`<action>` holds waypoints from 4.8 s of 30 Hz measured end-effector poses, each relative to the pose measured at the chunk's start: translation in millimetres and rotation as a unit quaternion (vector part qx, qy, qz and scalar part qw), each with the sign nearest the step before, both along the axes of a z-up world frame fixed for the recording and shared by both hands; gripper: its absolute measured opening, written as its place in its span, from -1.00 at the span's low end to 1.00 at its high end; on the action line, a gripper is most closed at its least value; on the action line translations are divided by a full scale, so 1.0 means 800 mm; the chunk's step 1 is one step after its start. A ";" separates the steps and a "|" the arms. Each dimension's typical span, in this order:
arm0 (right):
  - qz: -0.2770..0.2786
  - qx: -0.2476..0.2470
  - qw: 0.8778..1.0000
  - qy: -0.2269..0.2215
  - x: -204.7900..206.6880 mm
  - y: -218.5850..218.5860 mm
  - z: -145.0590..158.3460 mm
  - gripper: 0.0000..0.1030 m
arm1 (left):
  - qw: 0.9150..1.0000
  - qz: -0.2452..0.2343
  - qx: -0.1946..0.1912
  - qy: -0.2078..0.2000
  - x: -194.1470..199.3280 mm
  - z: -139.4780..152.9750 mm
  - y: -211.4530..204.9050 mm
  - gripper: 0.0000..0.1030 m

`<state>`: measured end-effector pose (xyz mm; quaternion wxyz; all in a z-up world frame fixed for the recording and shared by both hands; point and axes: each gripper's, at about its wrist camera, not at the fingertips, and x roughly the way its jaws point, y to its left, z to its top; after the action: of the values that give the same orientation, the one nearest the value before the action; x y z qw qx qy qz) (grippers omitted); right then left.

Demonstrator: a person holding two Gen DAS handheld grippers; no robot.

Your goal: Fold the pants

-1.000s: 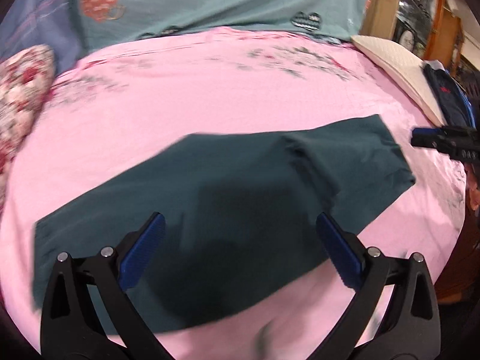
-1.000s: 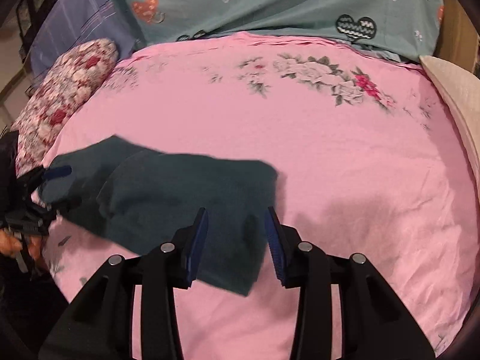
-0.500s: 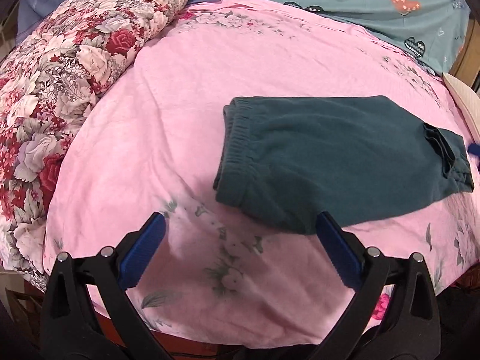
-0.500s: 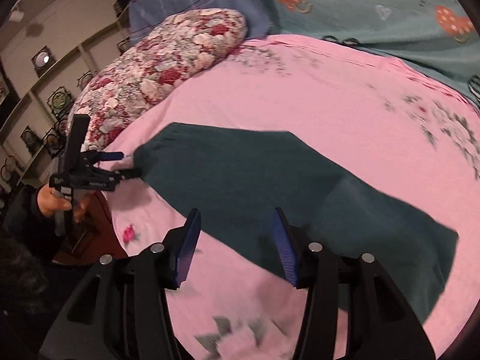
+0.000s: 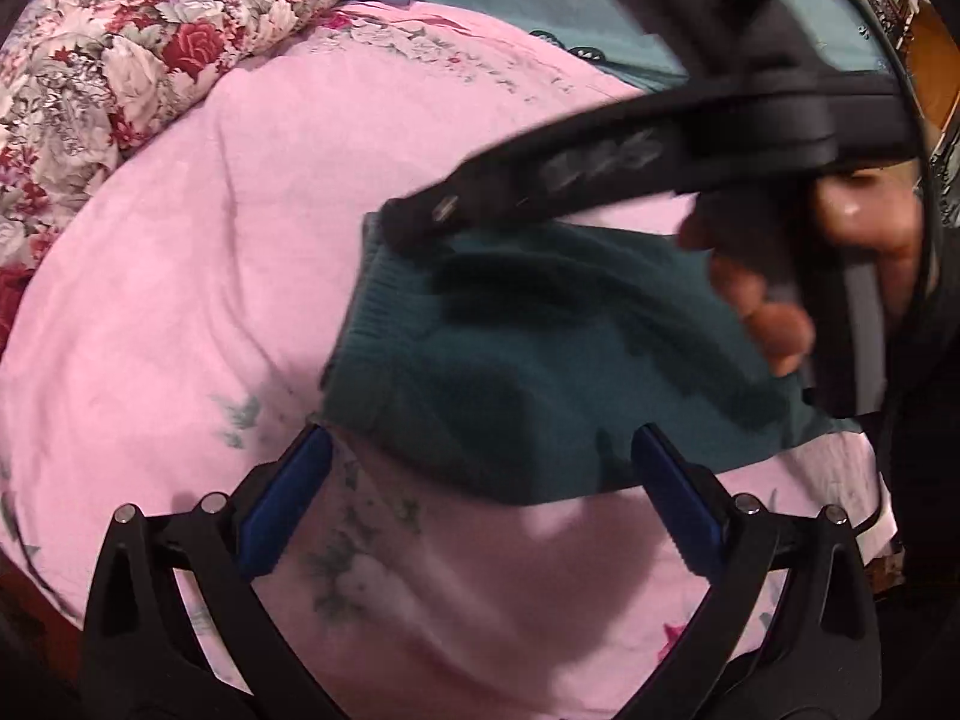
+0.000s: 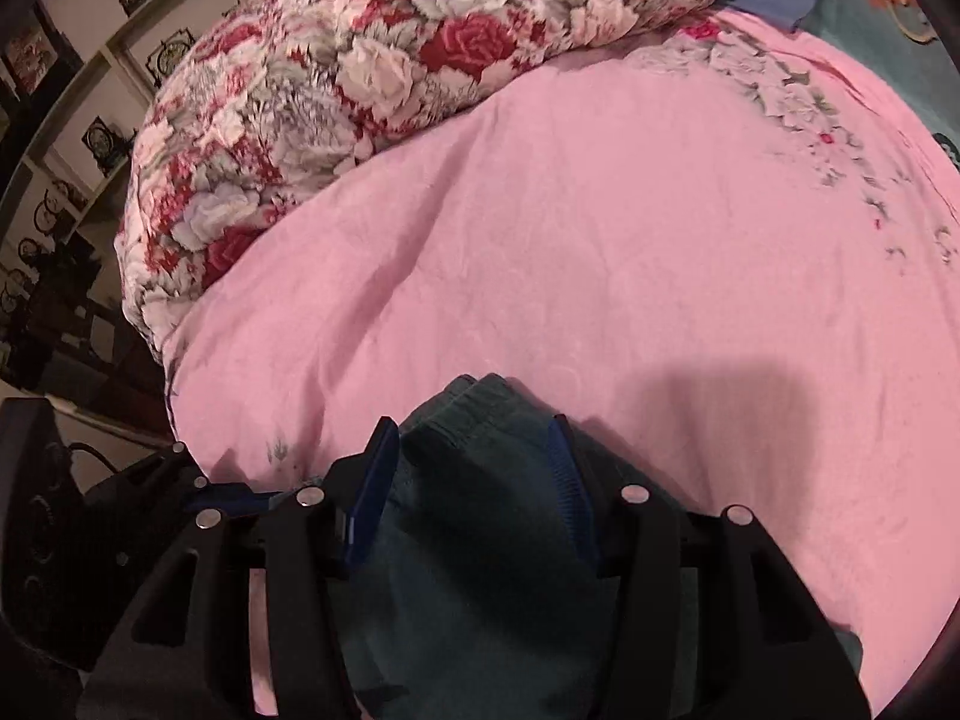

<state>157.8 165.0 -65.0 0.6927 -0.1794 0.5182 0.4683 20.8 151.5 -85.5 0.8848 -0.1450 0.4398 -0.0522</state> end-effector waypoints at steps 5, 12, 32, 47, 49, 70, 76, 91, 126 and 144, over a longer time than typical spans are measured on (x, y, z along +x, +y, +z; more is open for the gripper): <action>0.019 -0.010 1.000 -0.002 -0.009 0.003 -0.007 -0.67 | 0.999 0.018 -0.027 -0.015 0.012 -0.001 0.005 0.93; -0.003 0.139 0.990 -0.026 -0.006 -0.089 0.090 -0.72 | 0.998 0.002 -0.040 -0.051 0.022 0.035 -0.026 0.82; -0.422 0.280 0.862 0.019 -0.074 -0.715 0.008 0.12 | 0.948 -0.303 0.022 -0.090 0.026 0.103 -0.366 0.92; -0.310 0.108 0.942 -0.066 -0.016 -0.539 0.056 0.06 | 0.964 -0.254 0.078 0.001 0.085 0.006 -0.331 0.92; -0.288 0.075 0.954 -0.032 -0.003 -0.526 0.032 -0.73 | 0.965 -0.253 0.071 0.002 0.082 0.006 -0.325 0.92; -0.311 0.128 0.940 -0.065 -0.144 -0.621 0.042 0.22 | 0.936 -0.310 0.163 -0.005 0.049 -0.013 -0.336 0.96; -0.355 0.108 0.927 -0.060 -0.088 -0.595 0.036 0.21 | 0.948 -0.288 0.133 -0.005 0.053 0.005 -0.331 0.96; -0.345 0.175 0.920 -0.056 -0.091 -0.594 0.036 -0.62 | 0.947 -0.287 0.137 -0.044 0.087 0.002 -0.383 0.96; -0.452 0.092 0.885 -0.071 -0.063 -0.576 0.037 -0.41 | 0.973 -0.209 0.093 -0.016 0.080 0.030 -0.276 0.96; -0.120 0.002 0.975 -0.189 -0.163 -0.309 0.026 -0.75 | 0.963 -0.221 0.155 0.011 0.010 0.002 -0.201 0.96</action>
<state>27.0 -82.0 -44.5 0.8298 -0.1993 0.3949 0.3403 28.5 -9.3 -83.6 0.8578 0.0944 0.4736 -0.1759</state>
